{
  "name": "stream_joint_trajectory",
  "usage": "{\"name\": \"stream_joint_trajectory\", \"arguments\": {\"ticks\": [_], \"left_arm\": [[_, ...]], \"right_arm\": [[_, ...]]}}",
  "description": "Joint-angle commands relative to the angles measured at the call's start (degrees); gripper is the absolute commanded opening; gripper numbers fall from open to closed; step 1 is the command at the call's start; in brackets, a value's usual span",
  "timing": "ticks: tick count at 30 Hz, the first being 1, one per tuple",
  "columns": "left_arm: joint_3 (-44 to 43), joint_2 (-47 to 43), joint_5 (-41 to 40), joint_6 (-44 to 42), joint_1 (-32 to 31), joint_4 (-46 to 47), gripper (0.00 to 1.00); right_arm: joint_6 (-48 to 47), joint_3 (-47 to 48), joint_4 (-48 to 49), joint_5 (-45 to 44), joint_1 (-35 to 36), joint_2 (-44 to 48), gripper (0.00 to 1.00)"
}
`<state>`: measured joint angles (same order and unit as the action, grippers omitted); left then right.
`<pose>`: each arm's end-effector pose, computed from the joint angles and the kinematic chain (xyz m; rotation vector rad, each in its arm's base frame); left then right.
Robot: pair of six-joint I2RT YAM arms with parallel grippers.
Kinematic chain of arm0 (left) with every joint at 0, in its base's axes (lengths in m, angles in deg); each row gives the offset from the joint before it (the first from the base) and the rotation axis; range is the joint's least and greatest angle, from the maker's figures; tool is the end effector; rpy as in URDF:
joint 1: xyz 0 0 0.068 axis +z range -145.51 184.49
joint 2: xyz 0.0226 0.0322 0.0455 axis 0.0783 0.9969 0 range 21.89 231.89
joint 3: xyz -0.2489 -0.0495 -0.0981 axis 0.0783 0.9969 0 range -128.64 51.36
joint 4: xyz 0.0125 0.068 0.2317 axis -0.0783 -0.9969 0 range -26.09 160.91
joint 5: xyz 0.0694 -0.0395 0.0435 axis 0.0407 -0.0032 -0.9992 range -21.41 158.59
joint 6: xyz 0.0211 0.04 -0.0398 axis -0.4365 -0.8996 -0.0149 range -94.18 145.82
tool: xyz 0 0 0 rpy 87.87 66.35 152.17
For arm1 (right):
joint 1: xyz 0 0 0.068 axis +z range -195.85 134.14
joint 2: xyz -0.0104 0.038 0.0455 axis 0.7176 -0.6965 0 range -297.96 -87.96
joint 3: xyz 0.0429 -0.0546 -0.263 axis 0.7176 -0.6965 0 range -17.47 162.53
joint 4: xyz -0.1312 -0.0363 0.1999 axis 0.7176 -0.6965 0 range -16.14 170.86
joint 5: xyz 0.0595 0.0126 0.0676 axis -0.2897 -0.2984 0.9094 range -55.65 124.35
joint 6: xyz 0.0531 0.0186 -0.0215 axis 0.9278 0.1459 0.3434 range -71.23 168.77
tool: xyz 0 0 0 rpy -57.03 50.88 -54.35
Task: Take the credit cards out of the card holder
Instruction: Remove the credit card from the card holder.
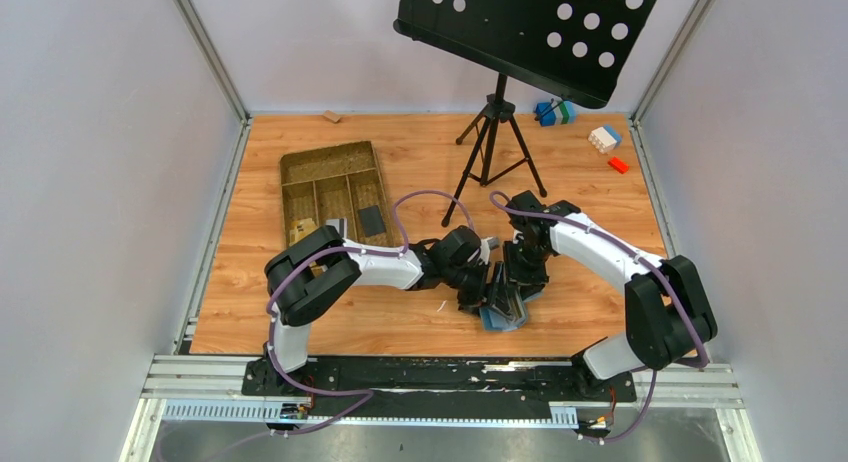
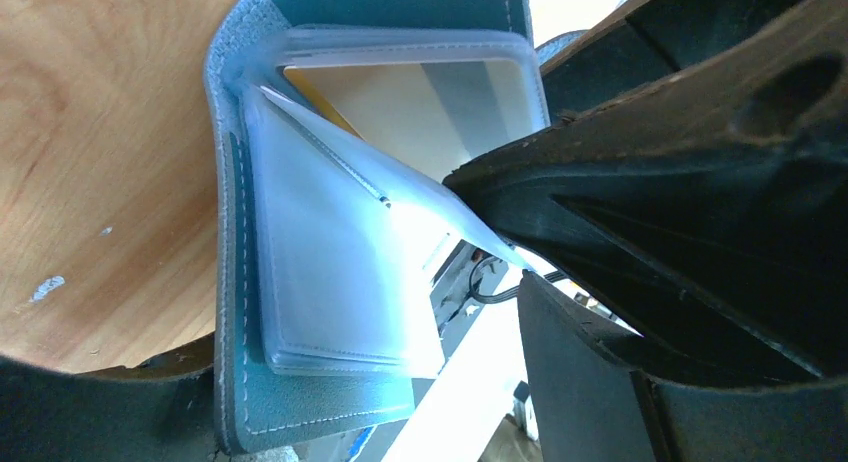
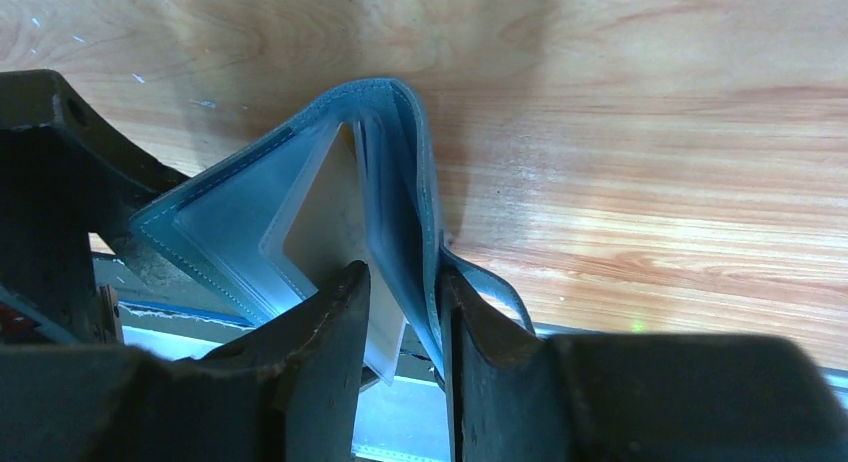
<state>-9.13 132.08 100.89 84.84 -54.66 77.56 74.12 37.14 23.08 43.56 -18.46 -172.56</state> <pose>0.1759 -0.3412 0.1523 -0.3462 -2.7289 1.4228 0.1953 0.1094 0.1976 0.0602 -3.0943 -0.2503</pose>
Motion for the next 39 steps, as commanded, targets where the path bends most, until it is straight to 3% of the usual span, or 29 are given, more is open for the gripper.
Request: {"name": "stream_joint_trajectory", "arguments": {"ticks": [1, 7, 12, 21, 24, 27, 32, 39], "left_arm": [[-0.4, -1.5, -0.3, -1.6, -0.4, 0.9, 0.73], [1.6, -3.2, -1.2, -0.6, 1.2, 1.0, 0.73], [7.9, -5.9, 0.2, 4.3, 2.4, 10.7, 0.73], [14.0, -11.4, -0.7, 6.4, 3.4, 14.9, 0.74], [15.7, -12.4, -0.9, 7.5, 3.7, 16.7, 0.81], [16.6, -12.9, -1.0, 8.2, 3.8, 18.1, 0.82], [16.9, -13.2, -1.7, 8.3, 3.8, 17.5, 0.83], [16.4, -11.8, -2.1, 8.6, 3.8, 15.5, 0.72]], "right_arm": [[-1.0, 1.1, 3.5, 3.9, 0.5, 0.4, 0.34], [-1.6, 0.8, 3.9, 6.7, 0.4, -0.4, 0.34], [-1.7, -1.2, 4.3, 7.5, 0.4, 1.7, 0.49], [-1.0, -2.8, 5.5, 9.8, 0.4, 2.1, 0.49], [-0.8, -3.4, 6.1, 10.6, 0.4, 2.3, 0.49], [-0.2, -4.0, 6.8, 12.2, 0.5, 2.4, 0.49], [0.1, -4.5, 7.5, 15.3, 0.5, 2.9, 0.57], [-0.4, -5.9, 8.7, 17.3, 0.5, 2.7, 0.62]]}}
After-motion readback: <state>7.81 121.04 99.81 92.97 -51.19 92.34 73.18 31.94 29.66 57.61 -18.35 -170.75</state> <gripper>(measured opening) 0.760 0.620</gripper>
